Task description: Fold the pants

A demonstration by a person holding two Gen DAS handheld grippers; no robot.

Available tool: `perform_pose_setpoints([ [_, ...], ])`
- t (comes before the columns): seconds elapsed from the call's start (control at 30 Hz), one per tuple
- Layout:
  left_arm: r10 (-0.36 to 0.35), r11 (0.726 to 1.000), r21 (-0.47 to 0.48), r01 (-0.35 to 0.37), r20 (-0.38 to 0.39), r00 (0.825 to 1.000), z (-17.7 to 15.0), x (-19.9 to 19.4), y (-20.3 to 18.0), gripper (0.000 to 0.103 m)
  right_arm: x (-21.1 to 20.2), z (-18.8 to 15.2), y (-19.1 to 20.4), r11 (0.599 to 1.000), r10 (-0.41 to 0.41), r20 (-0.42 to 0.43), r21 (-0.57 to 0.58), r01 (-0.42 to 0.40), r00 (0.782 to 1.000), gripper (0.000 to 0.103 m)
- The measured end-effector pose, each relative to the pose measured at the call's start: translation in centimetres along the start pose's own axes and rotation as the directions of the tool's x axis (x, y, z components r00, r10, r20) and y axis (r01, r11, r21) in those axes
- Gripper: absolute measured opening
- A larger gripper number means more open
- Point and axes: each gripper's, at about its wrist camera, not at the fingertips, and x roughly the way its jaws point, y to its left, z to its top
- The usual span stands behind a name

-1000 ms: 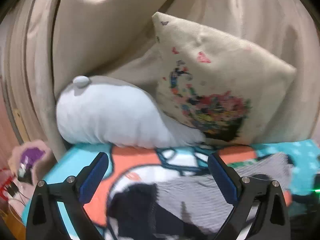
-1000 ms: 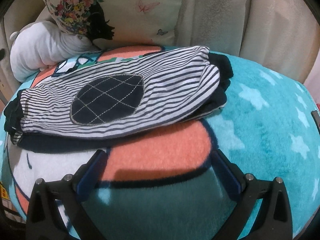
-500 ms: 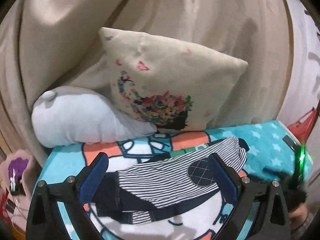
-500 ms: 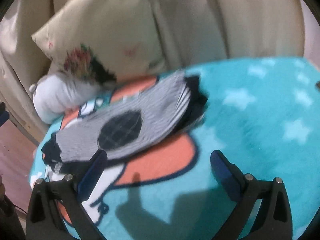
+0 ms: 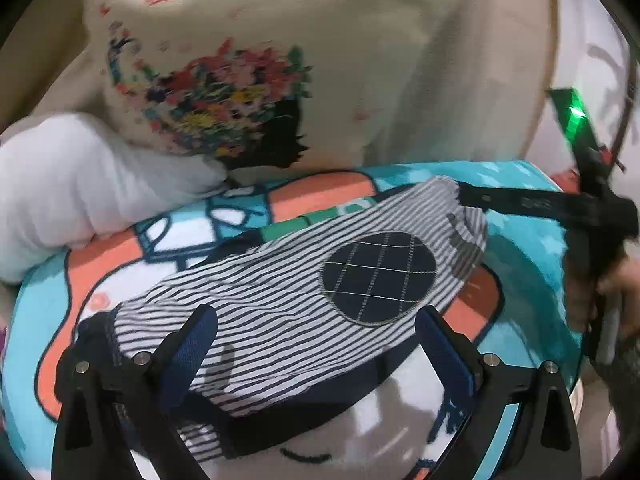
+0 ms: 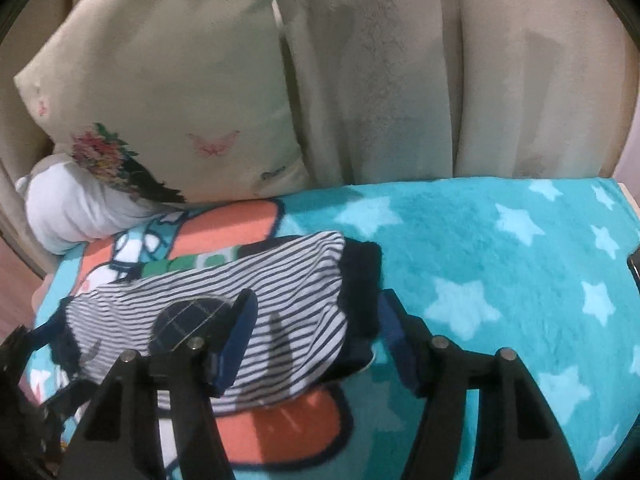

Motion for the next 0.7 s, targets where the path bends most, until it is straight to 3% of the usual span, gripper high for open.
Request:
perform_pose_setpoints([
  [0.1,0.031,0.994,0.108,-0.029,-0.016,0.999,-0.5,1.0,-1.2,0.1,0.8,-0.3,0.2,1.0,0.003,-0.018,0.01,-0.003,1.0,0.062],
  [0.2,0.072,0.985,0.161,-0.06,-0.074,0.995,-1.4,1.8,-1.2,0.079,0.0,-1.1,0.7,1.0,0.021,-0.023,0.02,-0.021,1.0,0.062],
  [0.23,0.071,0.986,0.158,-0.056,-0.09,0.993,-1.5,2.0,-0.9,0.077,-0.6,-1.6,0.5,0.998,0.045,-0.025,0.042,-0.044,0.999,0.062],
  [0.33,0.024,0.996,0.083,-0.017,-0.09,0.996,-2.7,0.3,0.9,0.077,-2.3,-3.8,-0.4,0.979,0.165,-0.05,0.13,-0.157,0.985,0.062],
  [0.5,-0.116,0.991,-0.072,0.109,-0.09,0.989,-3.7,-1.7,3.4,0.079,-1.5,-5.5,0.0,0.966,0.214,-0.098,0.169,-0.196,0.972,0.062],
  [0.57,-0.131,0.983,-0.145,0.112,-0.123,0.984,-4.0,-0.9,4.3,0.079,-0.2,-5.3,0.6,0.972,0.18,-0.116,0.172,-0.159,0.977,0.051],
  [0.63,-0.126,0.978,-0.185,0.101,-0.128,0.984,-4.2,-0.4,4.5,0.079,1.2,-5.1,1.0,0.971,0.18,-0.133,0.183,-0.154,0.975,0.016],
  [0.67,-0.128,0.969,-0.226,0.096,-0.134,0.983,-4.2,-0.1,5.2,0.079,1.6,-5.1,1.2,0.971,0.175,-0.137,0.187,-0.148,0.975,0.005],
  [0.7,-0.138,0.961,-0.258,0.1,-0.134,0.981,-4.3,0.1,5.8,0.079,1.8,-5.0,1.3,0.972,0.17,-0.139,0.186,-0.143,0.976,0.003],
])
